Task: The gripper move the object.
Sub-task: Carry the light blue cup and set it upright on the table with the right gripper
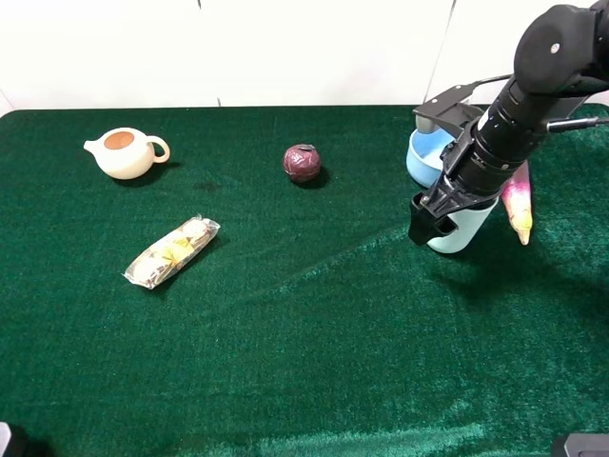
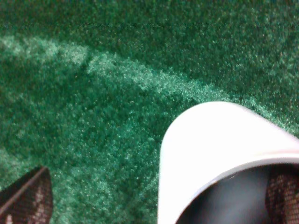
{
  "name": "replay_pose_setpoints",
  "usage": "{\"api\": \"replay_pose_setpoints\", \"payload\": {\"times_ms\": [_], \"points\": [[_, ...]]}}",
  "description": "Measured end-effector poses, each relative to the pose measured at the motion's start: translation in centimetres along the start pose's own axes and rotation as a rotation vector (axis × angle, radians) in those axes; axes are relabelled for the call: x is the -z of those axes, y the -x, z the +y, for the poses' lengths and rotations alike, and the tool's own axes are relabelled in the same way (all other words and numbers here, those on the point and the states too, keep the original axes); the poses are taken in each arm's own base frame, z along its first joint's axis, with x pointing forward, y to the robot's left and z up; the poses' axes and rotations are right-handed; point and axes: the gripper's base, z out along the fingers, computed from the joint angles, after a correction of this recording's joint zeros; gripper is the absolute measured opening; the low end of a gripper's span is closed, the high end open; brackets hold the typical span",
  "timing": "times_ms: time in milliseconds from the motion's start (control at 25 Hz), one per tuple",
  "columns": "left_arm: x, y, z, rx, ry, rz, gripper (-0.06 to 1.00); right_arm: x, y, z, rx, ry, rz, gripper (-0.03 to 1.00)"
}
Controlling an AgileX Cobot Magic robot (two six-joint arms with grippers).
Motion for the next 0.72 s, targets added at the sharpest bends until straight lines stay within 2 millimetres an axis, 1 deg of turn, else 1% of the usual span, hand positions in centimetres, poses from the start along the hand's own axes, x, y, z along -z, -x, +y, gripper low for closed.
{"api": "replay_pose_setpoints", "payload": {"times_ms": [240,360,480,720], "points": [[0.0,0.0,0.0,0.0,0.0,0.0,0.84,0.0,0.0,-0.1,-0.015,-0.012,0.006,0.69],[0.0,0.0,0.0,0.0,0.0,0.0,0.84,0.4,0.0,-0.1,-0.015,-0.014,-0.003,0.69],[0.0,0.0,0.0,0.0,0.0,0.0,0.84,1.5,0.1,0.0,-0.012,-0.024,-0.034,0.69],[0.0,0.0,0.0,0.0,0.0,0.0,0.84,4.5,-0.1,0.3,-0.008,-0.046,-0.111,0.69]]}}
